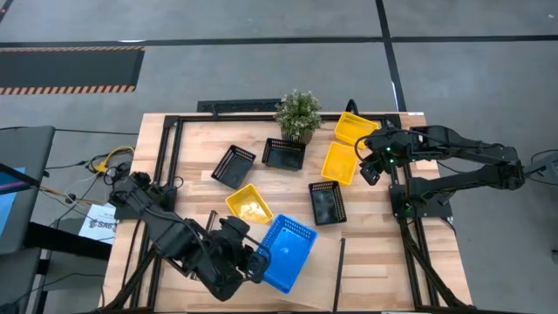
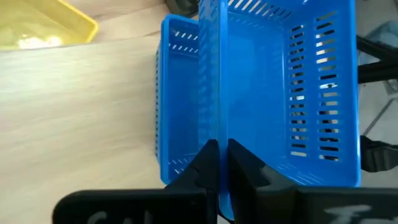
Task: Stack baskets on shelf by color
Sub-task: Stack the blue bin on top of the blue bin on the shelf
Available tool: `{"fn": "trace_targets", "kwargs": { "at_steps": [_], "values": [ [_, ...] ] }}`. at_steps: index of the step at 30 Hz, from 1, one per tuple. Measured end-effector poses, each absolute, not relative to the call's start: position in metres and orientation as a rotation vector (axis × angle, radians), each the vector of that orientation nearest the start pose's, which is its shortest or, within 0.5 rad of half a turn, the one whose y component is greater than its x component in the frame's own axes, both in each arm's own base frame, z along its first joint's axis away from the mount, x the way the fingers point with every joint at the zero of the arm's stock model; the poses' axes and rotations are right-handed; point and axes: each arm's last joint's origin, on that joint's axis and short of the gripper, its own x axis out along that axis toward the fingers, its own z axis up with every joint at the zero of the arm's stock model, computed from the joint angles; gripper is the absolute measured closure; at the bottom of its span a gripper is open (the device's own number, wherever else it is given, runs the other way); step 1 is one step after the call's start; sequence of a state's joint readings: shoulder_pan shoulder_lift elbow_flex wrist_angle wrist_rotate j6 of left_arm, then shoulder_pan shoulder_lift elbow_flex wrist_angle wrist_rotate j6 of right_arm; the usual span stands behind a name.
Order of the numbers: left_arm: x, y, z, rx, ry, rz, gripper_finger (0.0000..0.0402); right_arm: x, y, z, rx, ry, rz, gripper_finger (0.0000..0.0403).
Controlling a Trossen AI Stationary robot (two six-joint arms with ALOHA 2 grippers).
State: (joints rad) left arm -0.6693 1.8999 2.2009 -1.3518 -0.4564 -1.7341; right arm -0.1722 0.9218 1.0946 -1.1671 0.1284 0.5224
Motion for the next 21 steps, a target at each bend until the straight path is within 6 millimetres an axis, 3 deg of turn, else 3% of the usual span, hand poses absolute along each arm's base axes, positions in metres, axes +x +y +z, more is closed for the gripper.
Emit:
{"fn": "trace_targets", "kwargs": {
  "at_steps": [7,21],
  "values": [
    [0.302,-0.223,0.383,-1.05,0.802,0.592,0.0401,0.141,-0.028,0.334,0.496,0.903,-0.53,0.027],
    [0.302,-0.22,0.381,-1.08,0.814,0.625,0.0399,0.141,-0.028,0.334,0.49,0.905,-0.526,0.027]
  ]
}}
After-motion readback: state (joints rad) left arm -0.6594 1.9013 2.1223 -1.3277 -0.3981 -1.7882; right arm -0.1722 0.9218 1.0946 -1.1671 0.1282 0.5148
